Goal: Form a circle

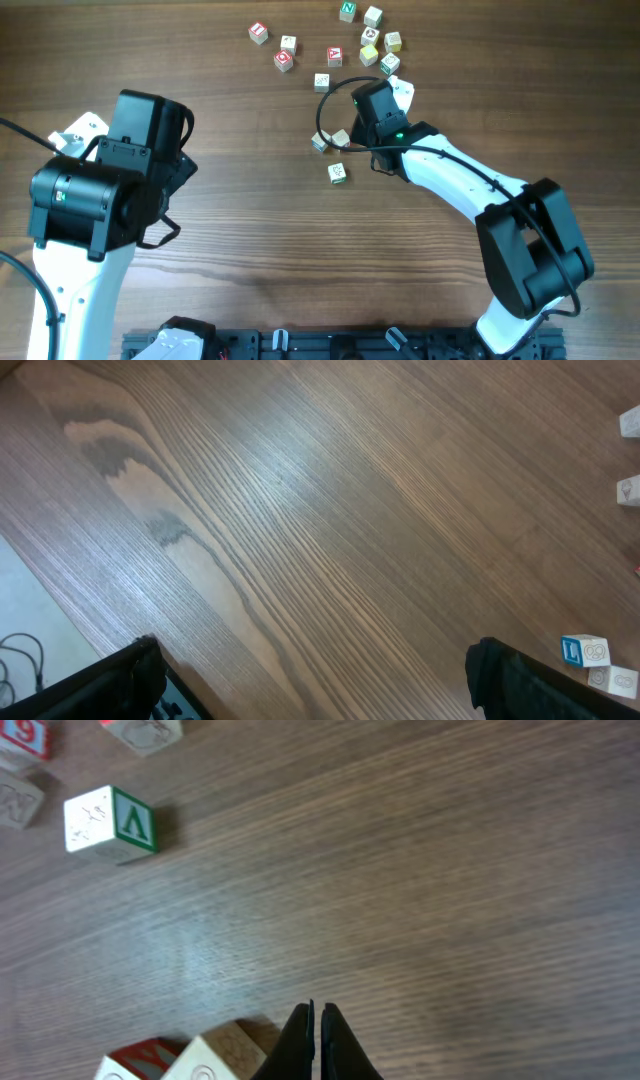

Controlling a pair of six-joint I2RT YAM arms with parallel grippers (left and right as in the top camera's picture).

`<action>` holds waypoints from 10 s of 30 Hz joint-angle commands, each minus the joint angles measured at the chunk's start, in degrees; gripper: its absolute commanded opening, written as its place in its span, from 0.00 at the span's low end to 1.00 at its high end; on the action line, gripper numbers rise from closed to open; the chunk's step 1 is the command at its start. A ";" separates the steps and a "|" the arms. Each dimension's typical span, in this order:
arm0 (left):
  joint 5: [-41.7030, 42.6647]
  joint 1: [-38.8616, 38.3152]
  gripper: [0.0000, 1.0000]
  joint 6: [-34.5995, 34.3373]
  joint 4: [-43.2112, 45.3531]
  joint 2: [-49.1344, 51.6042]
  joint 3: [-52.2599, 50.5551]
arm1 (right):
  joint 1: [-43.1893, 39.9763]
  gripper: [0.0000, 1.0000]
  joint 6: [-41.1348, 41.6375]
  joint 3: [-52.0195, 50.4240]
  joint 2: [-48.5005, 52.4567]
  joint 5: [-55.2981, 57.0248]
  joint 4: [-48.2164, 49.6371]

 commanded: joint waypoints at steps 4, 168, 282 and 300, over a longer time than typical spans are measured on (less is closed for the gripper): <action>-0.17 0.46 1.00 0.09 0.00 -0.37 0.15 | -0.33 0.05 0.37 0.87 5.53 -4.90 3.98; -0.17 0.46 1.00 0.09 0.00 -0.37 0.15 | 3.67 0.04 -5.20 12.41 8.37 0.68 -3.76; -0.17 0.46 1.00 0.09 0.00 -0.37 0.15 | 5.92 0.05 8.81 12.37 7.85 -8.35 -20.59; -0.17 0.46 1.00 0.09 0.00 -0.37 0.15 | 13.00 0.05 8.72 12.37 0.61 4.66 -20.26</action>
